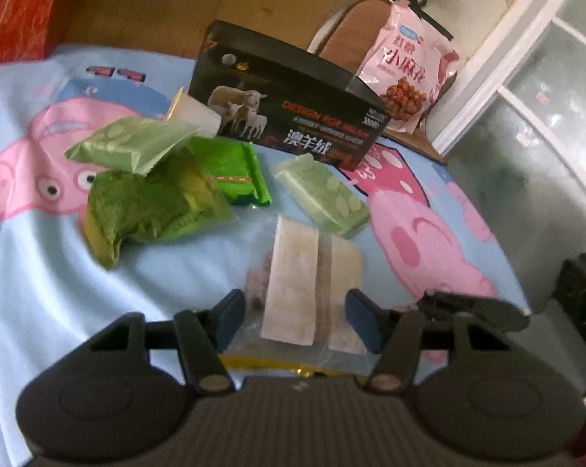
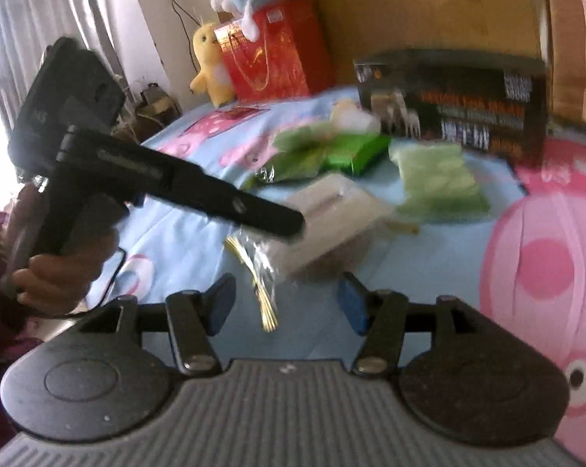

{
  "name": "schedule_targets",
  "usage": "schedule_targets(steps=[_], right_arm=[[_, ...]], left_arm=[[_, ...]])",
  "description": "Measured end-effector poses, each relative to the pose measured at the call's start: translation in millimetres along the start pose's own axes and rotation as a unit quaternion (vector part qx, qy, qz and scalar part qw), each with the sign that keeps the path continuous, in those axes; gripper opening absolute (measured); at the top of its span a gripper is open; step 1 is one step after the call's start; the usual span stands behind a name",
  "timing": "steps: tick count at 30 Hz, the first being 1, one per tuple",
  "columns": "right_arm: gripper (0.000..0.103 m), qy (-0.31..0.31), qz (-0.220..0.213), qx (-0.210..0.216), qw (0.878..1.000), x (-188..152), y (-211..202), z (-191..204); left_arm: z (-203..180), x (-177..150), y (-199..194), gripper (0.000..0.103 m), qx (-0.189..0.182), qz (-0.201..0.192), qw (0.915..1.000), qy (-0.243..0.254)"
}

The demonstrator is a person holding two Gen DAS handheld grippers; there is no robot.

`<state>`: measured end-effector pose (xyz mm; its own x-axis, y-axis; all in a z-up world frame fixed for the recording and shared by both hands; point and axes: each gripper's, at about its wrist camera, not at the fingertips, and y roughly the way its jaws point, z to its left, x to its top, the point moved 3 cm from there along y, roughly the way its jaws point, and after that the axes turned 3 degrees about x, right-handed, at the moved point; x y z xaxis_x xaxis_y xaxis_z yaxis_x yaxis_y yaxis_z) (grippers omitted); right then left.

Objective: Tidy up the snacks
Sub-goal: 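Carry the white-labelled bag with the left tool into the black tin box and release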

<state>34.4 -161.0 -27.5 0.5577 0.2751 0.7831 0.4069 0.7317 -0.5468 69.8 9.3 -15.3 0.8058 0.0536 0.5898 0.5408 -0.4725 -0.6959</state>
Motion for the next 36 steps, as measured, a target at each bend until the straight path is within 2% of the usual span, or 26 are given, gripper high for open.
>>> schedule_targets(steps=[1, 3, 4, 6, 10, 15, 19, 22, 28, 32, 36], right_arm=[[0.059, -0.007, -0.002, -0.012, 1.0, 1, 2, 2], [0.046, -0.015, -0.008, -0.038, 0.999, 4, 2, 2], [0.044, -0.01, -0.013, -0.035, 0.999, 7, 0, 0], [0.044, 0.002, -0.036, -0.025, 0.999, 12, -9, -3], [0.043, -0.002, -0.086, -0.033, 0.996, 29, -26, -4], [0.043, 0.01, -0.142, -0.043, 0.989, 62, -36, -21], [0.043, -0.011, -0.165, -0.061, 0.984, 91, -27, -35], [0.043, -0.013, -0.168, -0.068, 0.983, 113, -11, -50], [0.043, 0.016, -0.143, -0.074, 0.987, 143, 36, -91], [0.045, 0.039, -0.122, -0.076, 0.989, 150, 57, -108], [0.048, 0.043, -0.133, -0.083, 0.987, 153, 58, -111]], left_arm=[[-1, 0, -2, 0.055, 0.0, 0.0, 1.0, 0.001], [0, 2, -7, 0.052, -0.006, -0.001, 1.0, -0.005], [0, 4, -11, 0.052, -0.01, -0.005, 0.9999, -0.006], [-2, 11, -20, 0.052, -0.023, -0.016, 0.9996, -0.008], [-16, 30, -37, 0.052, -0.032, -0.055, 0.9979, 0.012], [-31, 64, -44, 0.052, -0.027, -0.097, 0.9938, 0.048], [-30, 99, -38, 0.052, -0.012, -0.13, 0.9897, 0.06], [-21, 126, -23, 0.052, 0.0, -0.143, 0.9881, 0.057], [10, 172, 25, 0.052, 0.029, -0.132, 0.9905, 0.028], [18, 180, 45, 0.055, 0.038, -0.125, 0.9912, 0.023], [17, 181, 43, 0.06, 0.041, -0.14, 0.9889, 0.029]])
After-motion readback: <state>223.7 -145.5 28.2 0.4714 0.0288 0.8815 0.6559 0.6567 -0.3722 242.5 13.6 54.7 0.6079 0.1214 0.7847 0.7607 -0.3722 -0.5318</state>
